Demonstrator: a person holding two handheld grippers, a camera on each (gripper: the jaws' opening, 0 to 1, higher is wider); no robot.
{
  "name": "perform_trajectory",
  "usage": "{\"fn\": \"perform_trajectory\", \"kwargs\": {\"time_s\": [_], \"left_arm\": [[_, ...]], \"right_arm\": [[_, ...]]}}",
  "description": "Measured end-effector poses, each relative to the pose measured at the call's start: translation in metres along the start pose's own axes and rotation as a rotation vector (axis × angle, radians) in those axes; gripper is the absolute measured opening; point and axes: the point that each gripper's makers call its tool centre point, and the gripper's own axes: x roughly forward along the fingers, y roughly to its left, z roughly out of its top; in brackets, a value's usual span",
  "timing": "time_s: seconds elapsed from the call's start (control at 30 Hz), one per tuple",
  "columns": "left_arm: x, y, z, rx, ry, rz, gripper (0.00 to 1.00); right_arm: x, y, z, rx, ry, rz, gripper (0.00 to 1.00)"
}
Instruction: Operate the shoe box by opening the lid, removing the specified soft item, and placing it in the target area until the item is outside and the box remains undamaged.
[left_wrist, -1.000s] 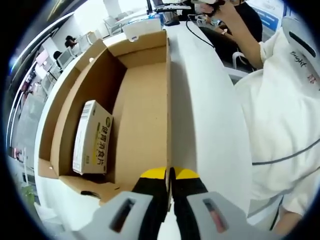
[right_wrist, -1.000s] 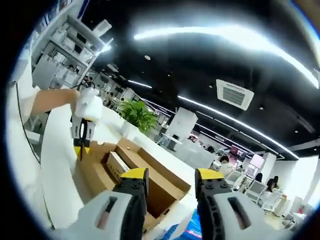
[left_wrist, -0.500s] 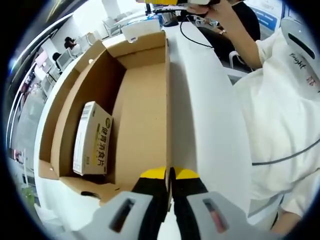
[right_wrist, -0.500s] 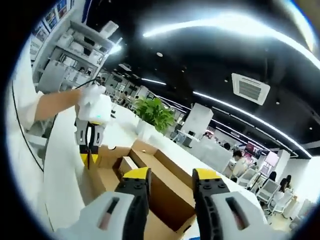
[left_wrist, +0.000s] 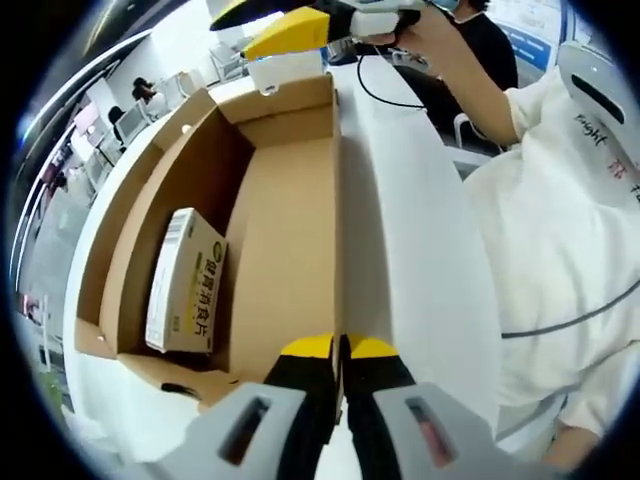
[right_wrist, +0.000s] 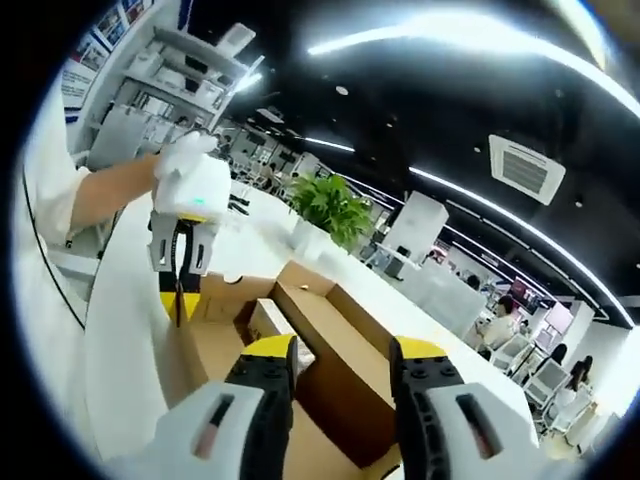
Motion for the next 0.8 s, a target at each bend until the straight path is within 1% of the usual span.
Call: {"fn": "perform_trajectory", "kwargs": {"time_s": [0.07,0.13,0.17,0.2,0.23,0.27,0.3,0.33,0.4,0.43,0.47,0.6,0.7,0.8], "left_arm": [[0.000,0.000,0.000,-0.001,-0.002,-0.001,0.02],[0.000,0.002,-0.001,-0.001,-0.003,0.000,0.02],[0.000,0.002,-0.001,-0.002,-0.003,0.000,0.02],[0.000,0.003,-0.001,-0.004,-0.002,0.001,0.02],[0.000,0.003,-0.001,-0.004,-0.002,0.002,0.02],[0.000,0.004,-0.002,-0.001,-0.001,0.003,0.02],[0.000,0.004,-0.002,-0.002,-0.001,0.002,0.02],[0.000,0.005,-0.002,-0.002,-0.002,0.001,0.01],[-0.001,0.006,-0.002,-0.003,0.000,-0.003,0.01],[-0.001,0.007,-0.002,-0.004,0.001,-0.004,0.01],[-0.001,0.007,-0.002,-0.004,0.001,-0.004,0.01],[-0.001,0.009,-0.003,-0.002,-0.001,-0.002,0.01],[-0.001,0.009,-0.003,0.000,-0.001,0.000,0.01],[-0.001,0.006,-0.001,0.001,0.000,0.002,0.01]], "right_arm": [[0.007,0.005,0.001,-0.006,0.014,0.025,0.37],[0.013,0.012,0.001,-0.012,0.026,0.075,0.35],[0.015,0.023,0.000,-0.024,0.024,0.152,0.33],[0.016,0.041,0.004,0.039,-0.019,0.275,0.30],[0.016,0.043,0.005,0.112,-0.029,0.285,0.28],[0.020,0.036,0.002,0.130,-0.021,0.235,0.28],[0.022,0.032,0.001,0.084,-0.016,0.212,0.28],[0.024,0.029,-0.007,0.022,0.025,0.187,0.28],[0.026,0.029,-0.014,-0.029,0.078,0.168,0.31],[0.026,0.029,-0.016,-0.070,0.099,0.163,0.31],[0.027,0.029,-0.015,-0.094,0.093,0.162,0.30],[0.031,0.032,-0.007,-0.089,0.060,0.172,0.32],[0.037,0.034,0.000,-0.136,0.019,0.177,0.35],[0.040,0.035,0.000,-0.135,0.023,0.182,0.37]]}}
